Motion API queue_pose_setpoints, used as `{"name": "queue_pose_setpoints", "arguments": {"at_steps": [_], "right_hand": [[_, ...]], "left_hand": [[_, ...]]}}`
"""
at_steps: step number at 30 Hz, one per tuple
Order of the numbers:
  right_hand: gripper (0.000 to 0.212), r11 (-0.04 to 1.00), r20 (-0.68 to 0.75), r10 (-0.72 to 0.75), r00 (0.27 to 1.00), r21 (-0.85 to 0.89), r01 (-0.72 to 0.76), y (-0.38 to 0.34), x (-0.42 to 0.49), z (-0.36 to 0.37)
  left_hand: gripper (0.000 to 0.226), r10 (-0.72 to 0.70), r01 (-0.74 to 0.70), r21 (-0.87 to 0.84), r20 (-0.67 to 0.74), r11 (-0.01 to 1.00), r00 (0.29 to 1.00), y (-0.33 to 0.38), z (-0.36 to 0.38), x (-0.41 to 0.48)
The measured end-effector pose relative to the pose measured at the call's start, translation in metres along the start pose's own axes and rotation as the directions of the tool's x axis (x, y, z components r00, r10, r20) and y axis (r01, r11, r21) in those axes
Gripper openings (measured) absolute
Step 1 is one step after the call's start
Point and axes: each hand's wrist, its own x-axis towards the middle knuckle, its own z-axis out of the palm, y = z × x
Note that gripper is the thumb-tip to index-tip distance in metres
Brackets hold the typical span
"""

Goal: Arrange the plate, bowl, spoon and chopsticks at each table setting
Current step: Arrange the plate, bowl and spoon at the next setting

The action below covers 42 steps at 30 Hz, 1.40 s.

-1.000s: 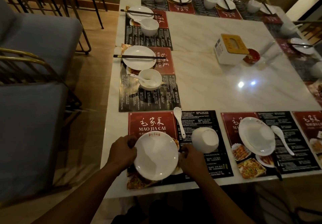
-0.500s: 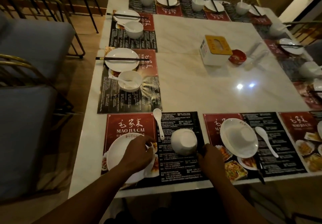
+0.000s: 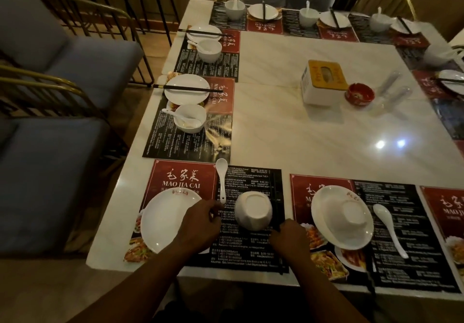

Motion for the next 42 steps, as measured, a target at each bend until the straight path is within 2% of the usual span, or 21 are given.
{"name": "queue_pose_setpoints", "arguments": {"at_steps": [4,8,11,13,15,18,22,26,29,33,39,42], "right_hand": [[0.014,0.986,-0.063,0.015,0.998,0.170,-0.004,0.001,0.001,-0.011],[0.011,0.945,-0.124,-0.115,0.986,0.291,0.147,-0.038,-0.009,-0.024],[0.013,0.906,0.021,-0.231,0.973,0.370,0.207,-0.085,-0.027,-0.015],[0.012,0.907,0.166,-0.282,0.945,0.368,0.206,-0.112,-0.041,0.004],[0.009,0.906,0.252,-0.319,0.913,0.363,0.217,-0.130,-0.052,0.027],[0.007,0.907,0.310,-0.332,0.891,0.363,0.212,-0.146,-0.064,0.054],[0.004,0.914,0.327,-0.314,0.891,0.359,0.190,-0.156,-0.074,0.076],[0.005,0.919,0.285,-0.234,0.930,0.378,0.115,-0.162,-0.079,0.092],[0.014,0.962,0.168,-0.137,0.976,0.259,0.091,-0.160,-0.078,0.103],[0.021,0.987,0.050,-0.077,0.996,0.145,0.069,-0.163,-0.085,0.121],[0.031,0.992,-0.050,-0.034,0.998,0.118,0.040,-0.172,-0.092,0.142],[0.038,0.993,-0.084,-0.047,0.995,0.109,0.056,-0.175,-0.093,0.148]], "left_hand": [[0.030,-0.028,0.027,-0.037,-0.018,0.999,0.999,-0.001,-0.009,-0.006],[0.023,-0.078,0.070,-0.105,-0.072,0.992,0.994,-0.010,-0.022,-0.009],[0.022,-0.141,0.124,-0.160,-0.102,0.979,0.985,-0.022,-0.034,-0.007],[0.018,-0.219,0.189,-0.283,-0.077,0.940,0.973,-0.029,-0.044,-0.003],[0.017,-0.285,0.244,-0.433,-0.031,0.868,0.958,-0.036,-0.054,0.002],[0.018,-0.327,0.285,-0.543,0.020,0.790,0.945,-0.047,-0.070,0.006],[0.022,-0.340,0.341,-0.577,0.114,0.742,0.933,-0.064,-0.083,0.011],[0.023,-0.318,0.348,-0.504,0.148,0.791,0.937,-0.085,-0.088,0.017],[0.024,-0.290,0.311,-0.340,0.113,0.887,0.950,-0.097,-0.089,0.023],[0.026,-0.183,0.198,-0.093,0.147,0.976,0.972,-0.104,-0.095,0.036],[0.010,-0.070,0.061,0.052,0.215,0.997,0.974,-0.104,-0.097,0.050],[0.022,-0.072,0.067,0.033,0.211,0.997,0.975,-0.106,-0.098,0.053]]}}
